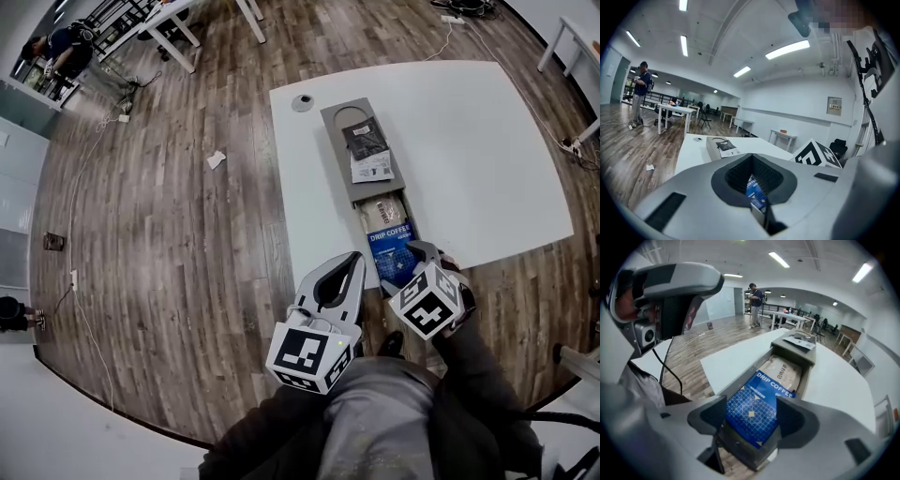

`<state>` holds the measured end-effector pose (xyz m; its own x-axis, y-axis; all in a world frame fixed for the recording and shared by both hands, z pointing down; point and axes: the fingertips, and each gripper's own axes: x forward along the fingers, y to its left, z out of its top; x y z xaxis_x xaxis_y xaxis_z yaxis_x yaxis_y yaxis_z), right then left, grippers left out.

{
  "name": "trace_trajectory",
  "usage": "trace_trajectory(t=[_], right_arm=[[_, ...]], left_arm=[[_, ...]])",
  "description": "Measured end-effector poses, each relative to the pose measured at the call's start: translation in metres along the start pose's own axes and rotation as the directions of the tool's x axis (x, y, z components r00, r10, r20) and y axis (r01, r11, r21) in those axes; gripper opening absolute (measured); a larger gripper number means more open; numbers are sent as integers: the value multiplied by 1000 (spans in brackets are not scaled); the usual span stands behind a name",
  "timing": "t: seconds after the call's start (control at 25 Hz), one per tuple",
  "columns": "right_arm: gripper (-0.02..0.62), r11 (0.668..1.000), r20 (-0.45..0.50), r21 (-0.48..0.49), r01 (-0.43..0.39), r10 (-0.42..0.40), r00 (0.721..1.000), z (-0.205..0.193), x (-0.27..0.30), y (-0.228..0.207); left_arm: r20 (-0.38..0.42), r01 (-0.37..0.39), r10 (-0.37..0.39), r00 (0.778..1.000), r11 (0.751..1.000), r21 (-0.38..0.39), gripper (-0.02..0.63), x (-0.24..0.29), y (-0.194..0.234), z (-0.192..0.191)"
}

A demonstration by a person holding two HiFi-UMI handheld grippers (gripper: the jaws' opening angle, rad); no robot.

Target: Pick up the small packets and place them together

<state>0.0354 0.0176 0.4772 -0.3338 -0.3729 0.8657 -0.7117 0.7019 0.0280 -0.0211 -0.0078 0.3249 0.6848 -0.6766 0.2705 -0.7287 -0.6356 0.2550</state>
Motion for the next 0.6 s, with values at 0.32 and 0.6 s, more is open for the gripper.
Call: trace_trajectory(t=[0.32, 0.6], right_arm=[[330, 989, -212, -148, 7, -39, 976, -5, 24, -11], [2, 983, -142, -133, 123, -141, 980, 2, 17, -33]], left_arm=[[-25, 2, -3, 1000, 999, -49, 3, 21, 41, -6], [-49, 41, -45, 998, 997, -68, 3, 25, 35, -17]])
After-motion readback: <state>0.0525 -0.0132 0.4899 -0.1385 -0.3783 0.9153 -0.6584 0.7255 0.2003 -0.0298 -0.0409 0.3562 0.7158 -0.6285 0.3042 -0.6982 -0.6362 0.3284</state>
